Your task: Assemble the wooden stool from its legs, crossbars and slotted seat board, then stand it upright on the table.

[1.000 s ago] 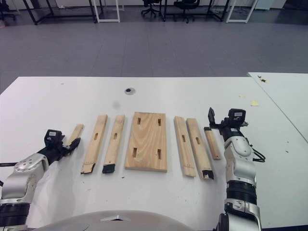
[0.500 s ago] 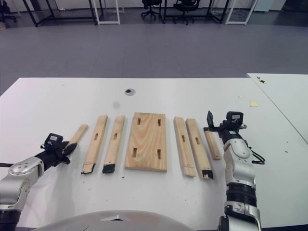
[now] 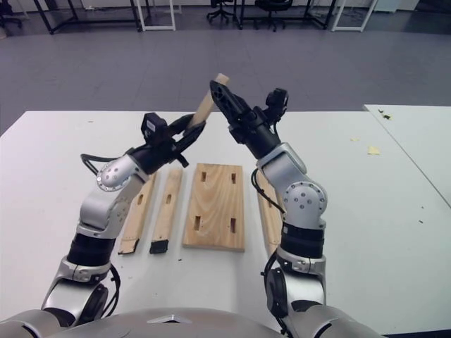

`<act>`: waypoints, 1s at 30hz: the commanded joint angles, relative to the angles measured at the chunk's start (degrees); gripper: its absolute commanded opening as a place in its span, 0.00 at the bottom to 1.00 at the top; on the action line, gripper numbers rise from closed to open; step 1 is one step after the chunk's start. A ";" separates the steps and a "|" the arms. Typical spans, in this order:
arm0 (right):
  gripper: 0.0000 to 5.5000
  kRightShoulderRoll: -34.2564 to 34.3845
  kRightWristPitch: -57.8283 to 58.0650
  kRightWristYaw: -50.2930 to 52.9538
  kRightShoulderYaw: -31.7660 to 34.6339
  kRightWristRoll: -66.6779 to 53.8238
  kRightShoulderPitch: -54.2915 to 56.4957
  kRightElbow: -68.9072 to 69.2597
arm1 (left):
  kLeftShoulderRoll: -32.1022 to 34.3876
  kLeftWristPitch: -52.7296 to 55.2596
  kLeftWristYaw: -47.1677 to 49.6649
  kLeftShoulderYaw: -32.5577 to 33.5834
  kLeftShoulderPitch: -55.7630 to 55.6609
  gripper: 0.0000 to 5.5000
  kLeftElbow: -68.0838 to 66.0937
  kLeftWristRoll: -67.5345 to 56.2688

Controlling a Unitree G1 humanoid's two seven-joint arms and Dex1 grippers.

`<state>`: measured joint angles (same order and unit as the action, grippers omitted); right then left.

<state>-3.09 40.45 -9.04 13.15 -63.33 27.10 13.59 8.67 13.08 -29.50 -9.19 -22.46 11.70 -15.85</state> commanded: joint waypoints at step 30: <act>0.08 -6.44 0.35 11.66 1.33 -3.63 -1.33 4.96 | 4.39 -5.54 -2.79 -3.58 0.92 0.30 -3.72 7.93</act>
<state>-8.31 43.31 0.83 12.88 -70.25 27.16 17.01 11.69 7.11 -32.21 -12.33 -22.21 9.97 -9.63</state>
